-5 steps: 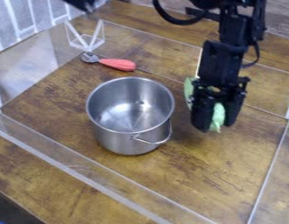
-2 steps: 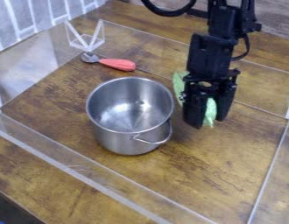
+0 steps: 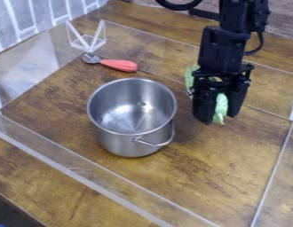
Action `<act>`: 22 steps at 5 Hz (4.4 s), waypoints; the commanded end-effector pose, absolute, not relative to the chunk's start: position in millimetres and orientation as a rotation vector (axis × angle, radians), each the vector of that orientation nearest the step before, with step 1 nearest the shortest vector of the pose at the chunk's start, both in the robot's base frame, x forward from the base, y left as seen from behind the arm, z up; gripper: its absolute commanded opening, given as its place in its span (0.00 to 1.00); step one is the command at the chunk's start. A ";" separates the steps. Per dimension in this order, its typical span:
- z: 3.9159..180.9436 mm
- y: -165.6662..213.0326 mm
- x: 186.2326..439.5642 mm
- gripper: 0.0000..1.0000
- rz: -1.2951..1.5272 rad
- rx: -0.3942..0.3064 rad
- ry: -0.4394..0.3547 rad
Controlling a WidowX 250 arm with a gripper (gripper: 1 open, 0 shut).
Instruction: Put the green object in the silver pot
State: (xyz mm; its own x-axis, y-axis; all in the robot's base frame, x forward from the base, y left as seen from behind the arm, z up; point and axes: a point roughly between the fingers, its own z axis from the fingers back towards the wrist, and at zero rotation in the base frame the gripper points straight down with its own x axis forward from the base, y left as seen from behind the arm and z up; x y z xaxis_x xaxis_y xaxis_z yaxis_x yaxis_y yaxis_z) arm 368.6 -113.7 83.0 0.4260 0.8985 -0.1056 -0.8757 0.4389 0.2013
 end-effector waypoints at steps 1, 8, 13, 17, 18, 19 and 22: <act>115.1 -110.2 373.8 0.00 1.033 0.075 0.159; 146.4 -65.9 387.2 0.00 0.887 0.052 0.145; 162.0 -1.5 319.0 0.00 0.761 -0.063 0.128; 124.3 -12.7 299.4 0.00 0.307 -0.138 0.152; 118.4 -17.3 299.8 0.00 0.204 -0.156 0.154; 117.6 -20.8 298.2 0.00 0.169 -0.179 0.149; 131.9 -23.2 315.2 1.00 0.187 -0.198 0.122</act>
